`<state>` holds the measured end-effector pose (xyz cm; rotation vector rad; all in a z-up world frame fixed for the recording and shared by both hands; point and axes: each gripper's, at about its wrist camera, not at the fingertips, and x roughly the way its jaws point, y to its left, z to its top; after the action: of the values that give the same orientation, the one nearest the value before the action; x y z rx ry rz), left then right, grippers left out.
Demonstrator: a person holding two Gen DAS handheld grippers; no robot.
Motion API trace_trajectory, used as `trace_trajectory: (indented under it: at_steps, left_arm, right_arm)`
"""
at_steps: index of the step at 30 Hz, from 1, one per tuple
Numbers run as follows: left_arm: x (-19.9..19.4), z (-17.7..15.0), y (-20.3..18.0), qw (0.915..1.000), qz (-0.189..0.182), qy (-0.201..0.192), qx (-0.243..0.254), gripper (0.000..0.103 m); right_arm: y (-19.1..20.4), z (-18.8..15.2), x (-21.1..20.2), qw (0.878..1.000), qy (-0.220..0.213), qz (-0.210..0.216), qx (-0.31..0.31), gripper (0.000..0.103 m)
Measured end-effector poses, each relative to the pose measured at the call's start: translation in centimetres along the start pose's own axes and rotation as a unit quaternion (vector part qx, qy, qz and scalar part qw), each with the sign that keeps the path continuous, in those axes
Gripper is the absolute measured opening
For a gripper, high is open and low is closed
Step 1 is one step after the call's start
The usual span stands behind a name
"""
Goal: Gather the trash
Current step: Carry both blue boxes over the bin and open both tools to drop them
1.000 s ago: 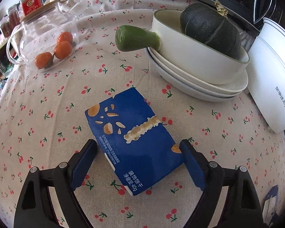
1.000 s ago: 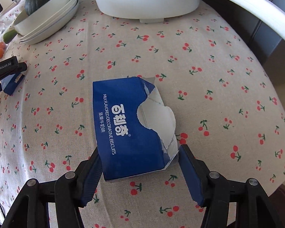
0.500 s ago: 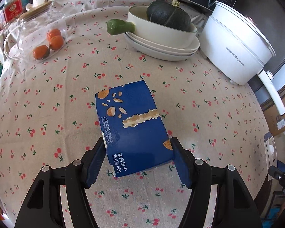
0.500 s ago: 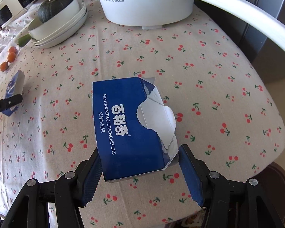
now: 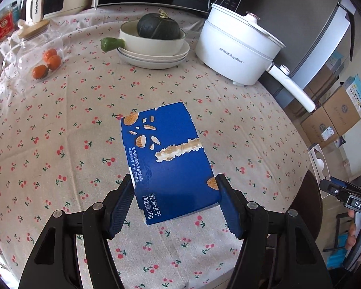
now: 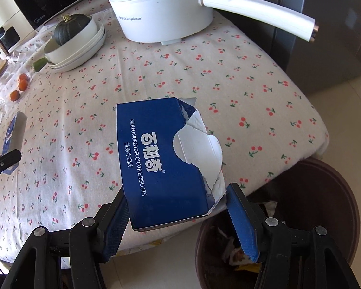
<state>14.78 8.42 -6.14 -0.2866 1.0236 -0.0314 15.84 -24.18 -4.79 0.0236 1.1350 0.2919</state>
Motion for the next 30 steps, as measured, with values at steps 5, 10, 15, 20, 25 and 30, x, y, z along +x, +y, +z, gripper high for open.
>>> trace_trajectory:
  at_steps: [5,10,15,20,25,30]
  left_arm:
    - [-0.8,-1.6,-2.3,0.9992,-0.027,0.002,0.029,0.07]
    - [-0.8,-2.6,-5.0,0.9968,-0.05,0.009,0.061,0.07]
    - [-0.1,-3.9,-9.0,0.9919,-0.076,0.022,0.1,0.07]
    - [0.8,-5.3,-14.0,0.9822,-0.107,0.039,0.149,0.07]
    - [1.5,-7.0,-18.3,0.9717,-0.128,0.049,0.193,0.07]
    - [2.5,-8.5,-21.5,0.9618,-0.14,0.061,0.227,0.07]
  right_arm:
    - [-1.9,-1.9,-1.6,1.0,-0.006,-0.011,0.005,0.068]
    - [-5.1,-3.9,-2.6,0.999,-0.002,-0.036,0.027,0.068]
    - [-9.2,-6.0,-2.9,0.996,0.014,-0.064,0.063,0.068]
    - [-12.0,-7.9,-3.1,0.993,0.026,-0.074,0.088,0.068]
    - [-13.9,-9.1,-3.5,0.991,0.03,-0.08,0.099,0.067]
    - [-15.7,-9.9,-4.2,0.989,0.028,-0.077,0.124,0.069]
